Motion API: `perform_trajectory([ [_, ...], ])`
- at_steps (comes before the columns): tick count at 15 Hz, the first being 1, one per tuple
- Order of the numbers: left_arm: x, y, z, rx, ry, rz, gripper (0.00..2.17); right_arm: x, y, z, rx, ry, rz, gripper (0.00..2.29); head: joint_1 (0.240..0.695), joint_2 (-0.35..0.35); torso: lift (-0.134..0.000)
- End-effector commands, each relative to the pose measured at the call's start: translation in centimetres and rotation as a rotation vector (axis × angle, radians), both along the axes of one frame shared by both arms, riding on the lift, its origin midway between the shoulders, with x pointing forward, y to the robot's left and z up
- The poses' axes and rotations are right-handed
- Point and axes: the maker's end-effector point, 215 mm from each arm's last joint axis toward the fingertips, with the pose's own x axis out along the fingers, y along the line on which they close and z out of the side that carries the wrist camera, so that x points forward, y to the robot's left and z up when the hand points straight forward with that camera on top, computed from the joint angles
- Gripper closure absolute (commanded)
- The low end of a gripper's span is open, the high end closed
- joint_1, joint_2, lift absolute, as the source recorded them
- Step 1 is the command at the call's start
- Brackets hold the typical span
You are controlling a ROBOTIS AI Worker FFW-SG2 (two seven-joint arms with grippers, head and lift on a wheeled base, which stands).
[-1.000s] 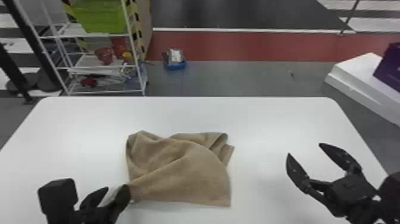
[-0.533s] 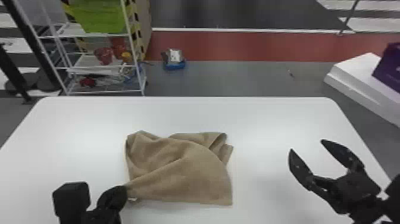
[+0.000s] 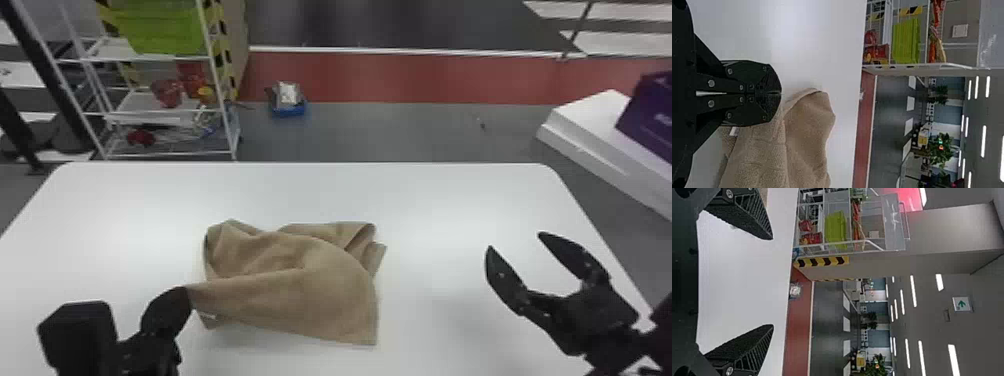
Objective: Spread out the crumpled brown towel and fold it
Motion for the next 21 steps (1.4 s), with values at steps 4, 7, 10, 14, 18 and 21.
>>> perform_trajectory([
  [4, -0.1, 5.5, 8.4, 0.064, -0.127, 0.07, 1.88, -1.3, 3.7, 1.5, 0.017, -0.005, 0.137, 0.08, 0.695, 0.033, -0.124],
  [7, -0.7, 9.3, 11.8, 0.095, -0.161, 0.117, 1.88, -2.1, 5.0, 2.5, 0.021, -0.019, 0.195, 0.08, 0.695, 0.107, -0.124],
  [10, -1.2, 10.4, 16.2, 0.137, -0.196, 0.134, 1.88, -2.7, 7.1, 3.2, 0.044, -0.023, 0.259, 0.08, 0.695, 0.197, -0.124],
  [14, -1.8, 8.7, 18.6, 0.155, -0.184, 0.083, 1.88, -1.9, 7.1, 2.0, 0.075, 0.012, 0.237, 0.08, 0.695, 0.234, -0.124],
  [18, -3.4, 7.9, 13.2, 0.049, 0.105, 0.041, 1.88, 0.0, 6.1, 2.9, 0.063, -0.001, 0.199, 0.08, 0.695, 0.197, -0.124],
  [21, -3.8, 7.1, 12.0, -0.03, 0.183, 0.009, 1.88, 2.7, 8.4, 0.2, -0.022, 0.041, 0.24, 0.08, 0.695, 0.182, -0.124],
])
